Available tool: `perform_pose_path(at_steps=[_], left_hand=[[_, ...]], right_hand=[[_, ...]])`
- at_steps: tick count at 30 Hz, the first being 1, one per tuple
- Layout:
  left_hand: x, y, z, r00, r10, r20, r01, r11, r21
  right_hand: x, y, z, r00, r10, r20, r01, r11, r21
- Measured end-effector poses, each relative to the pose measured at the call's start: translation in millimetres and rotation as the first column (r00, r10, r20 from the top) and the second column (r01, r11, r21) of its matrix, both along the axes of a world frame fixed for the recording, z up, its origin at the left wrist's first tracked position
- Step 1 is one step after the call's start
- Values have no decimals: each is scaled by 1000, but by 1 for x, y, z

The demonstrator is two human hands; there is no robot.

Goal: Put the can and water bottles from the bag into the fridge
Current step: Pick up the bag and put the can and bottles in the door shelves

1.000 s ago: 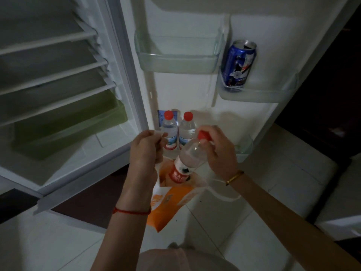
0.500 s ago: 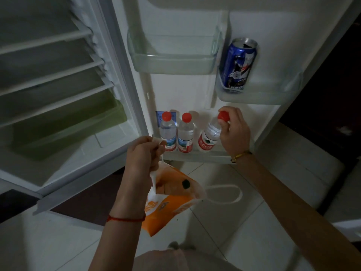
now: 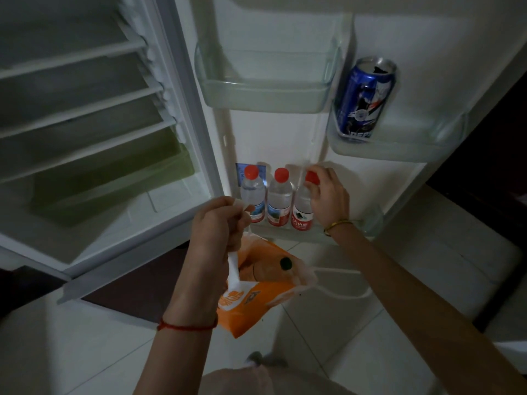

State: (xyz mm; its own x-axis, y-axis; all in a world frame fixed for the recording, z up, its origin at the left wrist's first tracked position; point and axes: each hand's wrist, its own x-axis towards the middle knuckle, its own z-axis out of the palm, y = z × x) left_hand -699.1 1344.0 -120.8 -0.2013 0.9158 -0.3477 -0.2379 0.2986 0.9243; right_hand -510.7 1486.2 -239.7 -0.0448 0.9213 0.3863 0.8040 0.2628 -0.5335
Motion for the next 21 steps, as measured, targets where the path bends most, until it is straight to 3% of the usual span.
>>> perform_pose_path(at_steps=[6,10,14,17,19,21], left_hand=[[0,3,3,1000,-7,8,7,1000,10],[-2,3,3,1000,7,16,-7,1000,18],[-2,1,4,1000,19,24,-19,1000,10],[-3,-1,4,1000,21,15,-22,1000,13],[-4,-3,5,1000,15,21,-15,1000,21],[-5,-6,6,1000,2,12,-2,1000,27]], right_hand=[[1,-2,2,999,27,23,-26,999,-40],[6,-13,4,992,27,-127,-41,994,-104],[12,-46,-3,982,-104,-157,110,993,31],[11,-80,-26,997,-72,4,72,991,-117],[5,-98,-46,964,68,256,3,964,-266],[-2,-109,-66,884,245,398,-21,872,-489]])
